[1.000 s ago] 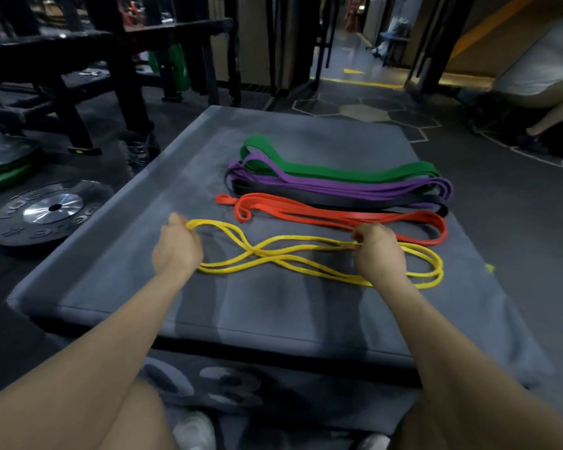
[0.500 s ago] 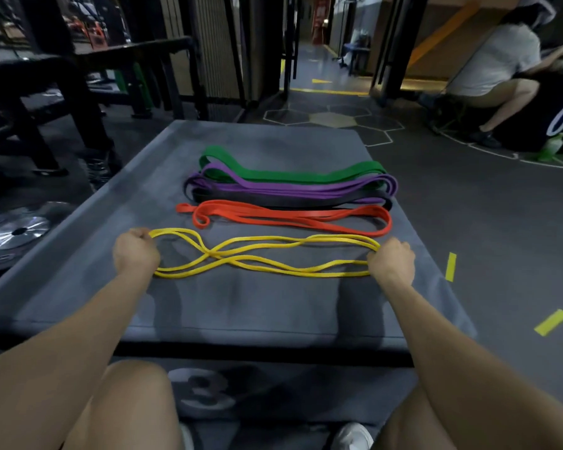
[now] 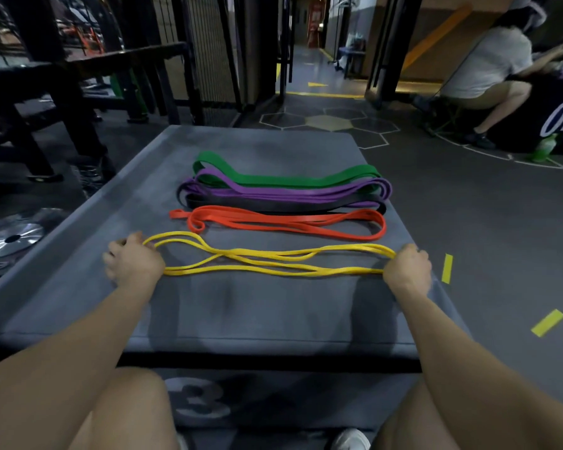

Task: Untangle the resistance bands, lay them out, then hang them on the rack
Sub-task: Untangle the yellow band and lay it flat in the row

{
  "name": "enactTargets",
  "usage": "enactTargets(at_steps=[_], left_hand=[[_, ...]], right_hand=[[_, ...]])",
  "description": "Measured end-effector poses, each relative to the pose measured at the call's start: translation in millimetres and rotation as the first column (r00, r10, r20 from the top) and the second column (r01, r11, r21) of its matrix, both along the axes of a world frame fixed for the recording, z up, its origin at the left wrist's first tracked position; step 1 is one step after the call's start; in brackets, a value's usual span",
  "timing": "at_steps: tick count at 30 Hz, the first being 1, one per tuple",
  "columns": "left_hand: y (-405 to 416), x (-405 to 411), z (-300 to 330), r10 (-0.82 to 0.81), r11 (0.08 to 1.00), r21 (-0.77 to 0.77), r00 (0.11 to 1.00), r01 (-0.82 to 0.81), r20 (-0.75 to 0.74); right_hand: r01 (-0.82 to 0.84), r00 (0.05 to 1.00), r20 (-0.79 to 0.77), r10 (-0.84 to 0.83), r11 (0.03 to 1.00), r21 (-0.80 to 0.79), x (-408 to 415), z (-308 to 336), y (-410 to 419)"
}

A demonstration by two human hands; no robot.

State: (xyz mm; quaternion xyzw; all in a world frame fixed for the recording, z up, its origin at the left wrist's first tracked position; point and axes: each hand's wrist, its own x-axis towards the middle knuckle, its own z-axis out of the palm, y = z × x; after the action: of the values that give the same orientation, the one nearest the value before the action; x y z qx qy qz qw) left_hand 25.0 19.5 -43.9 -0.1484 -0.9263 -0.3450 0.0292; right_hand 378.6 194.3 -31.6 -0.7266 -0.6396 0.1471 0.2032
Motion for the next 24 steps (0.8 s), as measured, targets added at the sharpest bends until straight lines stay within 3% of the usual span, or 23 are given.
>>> enactTargets(at_steps=[2,3,5,7,9,12,16,20,22,24], left_hand=[[5,16,5,-0.056,0.998,0.020,0.974,0.062,-0.218],[10,27,8,-0.157,0.984,0.024,0.929,0.175,-0.336],[22,52,8,-0.483,0.854,-0.067,0.741,0.516,-0.467],[34,80,6,-0.760,0.622,-0.206,0.520,0.756,-0.390],[43,105,3,-0.885,0.464,-0.344,0.411,0.816,-0.218],[56,115,-1,-0.895,0.429,-0.438,0.437,0.790,-0.089],[61,105,1,-0.871,0.489,-0.227,0.484,0.842,-0.082],[65,105,2,-0.854,0.516,-0.263,0.516,0.816,-0.074],[66,105,1,-0.853,0.517,-0.245,0.517,0.820,-0.070],[64,104,-1,-0.850,0.524,-0.224,0.521,0.822,-0.075]], right_hand=[[-0.011,1.000,0.000,0.011,1.000,-0.002,1,0,0],[-0.015,1.000,-0.004,0.014,1.000,-0.004,1,0,0],[-0.016,1.000,-0.021,0.016,1.000,-0.008,1,1,0],[-0.017,0.999,-0.040,0.017,1.000,-0.020,2,2,0],[-0.011,0.998,-0.054,0.009,0.999,-0.036,3,2,0],[-0.004,0.998,-0.065,0.002,0.999,-0.043,4,2,1],[0.000,0.995,-0.097,-0.005,0.999,-0.054,5,3,1],[-0.003,0.996,-0.095,-0.003,0.998,-0.060,5,7,1],[-0.006,1.000,-0.018,0.007,1.000,0.020,3,14,-1],[-0.098,0.994,0.077,0.083,0.968,0.232,-7,22,-6]])
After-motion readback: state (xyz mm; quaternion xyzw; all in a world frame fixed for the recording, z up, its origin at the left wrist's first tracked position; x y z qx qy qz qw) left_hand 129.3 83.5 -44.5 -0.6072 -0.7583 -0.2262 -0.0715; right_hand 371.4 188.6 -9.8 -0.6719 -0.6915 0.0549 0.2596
